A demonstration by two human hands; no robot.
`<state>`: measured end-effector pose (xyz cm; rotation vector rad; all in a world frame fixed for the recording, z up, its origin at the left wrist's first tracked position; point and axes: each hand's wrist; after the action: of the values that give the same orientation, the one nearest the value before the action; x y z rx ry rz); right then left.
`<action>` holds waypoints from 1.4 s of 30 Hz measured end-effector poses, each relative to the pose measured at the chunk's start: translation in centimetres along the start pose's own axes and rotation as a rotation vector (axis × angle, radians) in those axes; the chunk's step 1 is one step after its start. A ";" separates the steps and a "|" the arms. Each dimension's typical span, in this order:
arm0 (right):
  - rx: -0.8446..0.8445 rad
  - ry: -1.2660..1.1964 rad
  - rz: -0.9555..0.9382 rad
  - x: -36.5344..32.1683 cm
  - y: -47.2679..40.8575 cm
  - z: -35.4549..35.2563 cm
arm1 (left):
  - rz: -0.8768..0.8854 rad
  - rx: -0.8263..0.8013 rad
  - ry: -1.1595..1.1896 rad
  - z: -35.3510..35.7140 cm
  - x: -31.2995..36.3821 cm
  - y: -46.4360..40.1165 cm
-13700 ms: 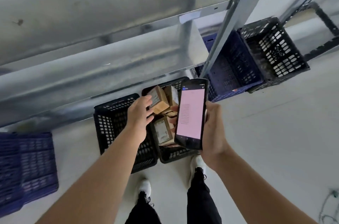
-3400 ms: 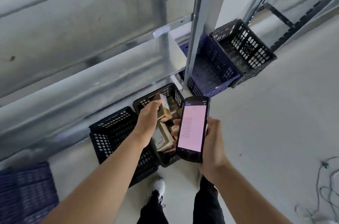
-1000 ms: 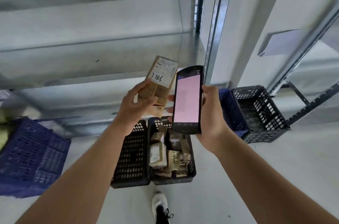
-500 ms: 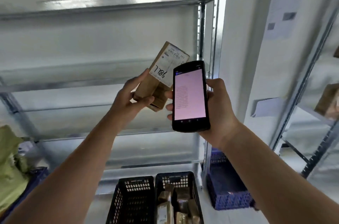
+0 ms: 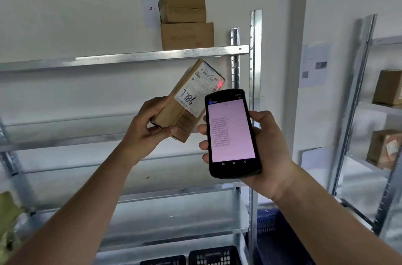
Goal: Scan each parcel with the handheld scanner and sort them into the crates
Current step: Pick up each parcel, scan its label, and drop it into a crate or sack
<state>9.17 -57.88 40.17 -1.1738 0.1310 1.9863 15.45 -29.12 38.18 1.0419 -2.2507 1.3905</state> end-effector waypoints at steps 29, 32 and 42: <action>-0.081 0.068 -0.025 -2.1 5.2 2.2 | -0.043 0.101 0.047 2.3 6.0 0.8; -0.029 0.116 -0.056 -0.9 3.8 2.6 | -0.172 0.284 0.327 3.1 6.4 2.5; -0.172 -0.001 0.115 11.2 -3.5 7.5 | -0.504 0.721 0.414 -2.1 5.4 18.3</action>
<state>3.67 -45.59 36.74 -1.2993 0.0273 2.1329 -1.57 -24.69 30.46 1.2489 -1.0926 1.9716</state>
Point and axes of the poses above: each hand's wrist, its own y-axis away from the middle knuckle, its own z-axis out of the palm, x = y × z, and after that the axes turned 10 degrees about -x, right-handed
